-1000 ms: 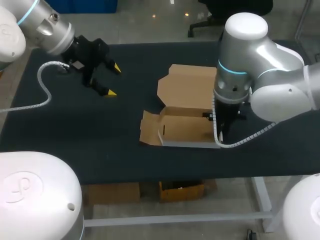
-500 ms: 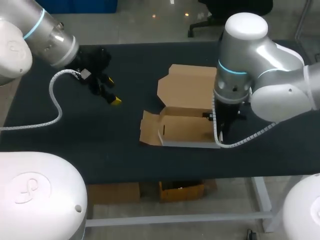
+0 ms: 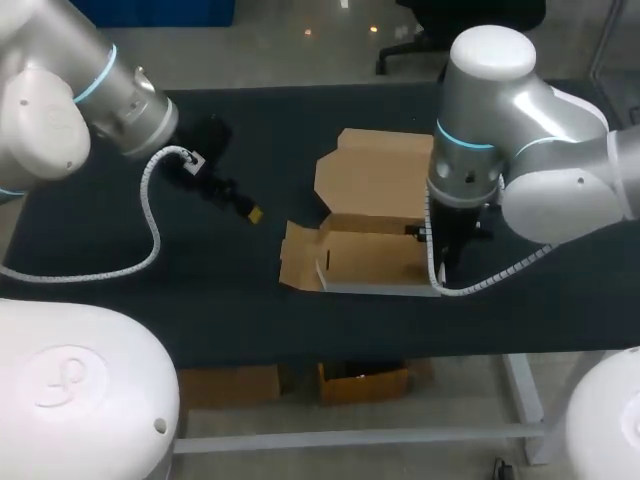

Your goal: Assemble the packaging by folding the flat box into shape, placing the metal phone stand inside, and closing the box properly

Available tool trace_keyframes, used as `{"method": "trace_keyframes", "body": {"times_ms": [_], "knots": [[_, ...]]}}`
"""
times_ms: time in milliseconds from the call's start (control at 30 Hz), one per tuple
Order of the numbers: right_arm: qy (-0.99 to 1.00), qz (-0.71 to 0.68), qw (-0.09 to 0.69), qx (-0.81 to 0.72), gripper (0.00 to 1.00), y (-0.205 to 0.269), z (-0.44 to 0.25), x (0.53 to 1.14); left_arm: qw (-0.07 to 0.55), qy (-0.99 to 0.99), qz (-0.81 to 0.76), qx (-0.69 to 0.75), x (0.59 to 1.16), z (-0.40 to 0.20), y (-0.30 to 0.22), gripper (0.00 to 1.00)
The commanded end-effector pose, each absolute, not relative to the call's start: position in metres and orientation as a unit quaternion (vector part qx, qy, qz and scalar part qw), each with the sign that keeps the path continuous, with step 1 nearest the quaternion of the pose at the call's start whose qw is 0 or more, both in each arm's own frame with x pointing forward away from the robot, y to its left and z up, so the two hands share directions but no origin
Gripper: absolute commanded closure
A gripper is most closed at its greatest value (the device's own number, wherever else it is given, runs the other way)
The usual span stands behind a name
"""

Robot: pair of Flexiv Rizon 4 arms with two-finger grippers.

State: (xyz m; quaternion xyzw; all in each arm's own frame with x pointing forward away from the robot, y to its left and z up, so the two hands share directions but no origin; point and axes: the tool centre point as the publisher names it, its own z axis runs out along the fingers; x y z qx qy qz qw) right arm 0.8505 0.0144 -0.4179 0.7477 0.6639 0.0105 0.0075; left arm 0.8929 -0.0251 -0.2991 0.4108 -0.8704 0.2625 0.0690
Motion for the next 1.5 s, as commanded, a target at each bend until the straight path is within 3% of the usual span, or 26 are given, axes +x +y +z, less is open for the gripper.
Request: {"method": "trace_keyframes", "body": {"times_ms": [33,633,833,1167,1200,1233,1267,1333,1433,1500], "knots": [[0.664,0.011,0.008,0.748,1.00,0.014,-0.418,0.850,0.155,-0.781,0.276,0.539,0.895,-0.316,-0.030,0.00],[0.664,0.011,0.008,0.748,1.00,0.014,-0.418,0.850,0.171,-0.780,0.267,0.539,0.894,-0.320,-0.033,0.00],[0.664,0.011,0.008,0.748,1.00,0.014,-0.418,0.850,0.211,-0.683,0.271,0.644,0.899,-0.333,-0.036,0.00],[0.664,0.011,0.008,0.748,1.00,0.014,-0.418,0.850,0.203,-0.642,0.293,0.679,0.893,-0.342,-0.048,0.00],[0.664,0.011,0.008,0.748,1.00,0.014,-0.418,0.850,0.204,-0.644,0.293,0.677,0.892,-0.343,-0.050,0.01],[0.664,0.011,0.008,0.748,1.00,0.014,-0.418,0.850,0.205,-0.646,0.288,0.677,0.891,-0.344,-0.051,0.16],[0.664,0.011,0.008,0.748,1.00,0.014,-0.418,0.850,0.206,-0.651,0.287,0.672,0.890,-0.345,-0.052,0.23],[0.664,0.011,0.008,0.748,1.00,0.014,-0.418,0.850,0.206,-0.653,0.285,0.671,0.888,-0.348,-0.054,0.28],[0.664,0.011,0.008,0.748,1.00,0.014,-0.418,0.850,0.211,-0.655,0.288,0.666,0.885,-0.352,-0.058,0.50],[0.664,0.011,0.008,0.748,1.00,0.014,-0.418,0.850,0.213,-0.661,0.291,0.658,0.882,-0.355,-0.061,0.51]]}}
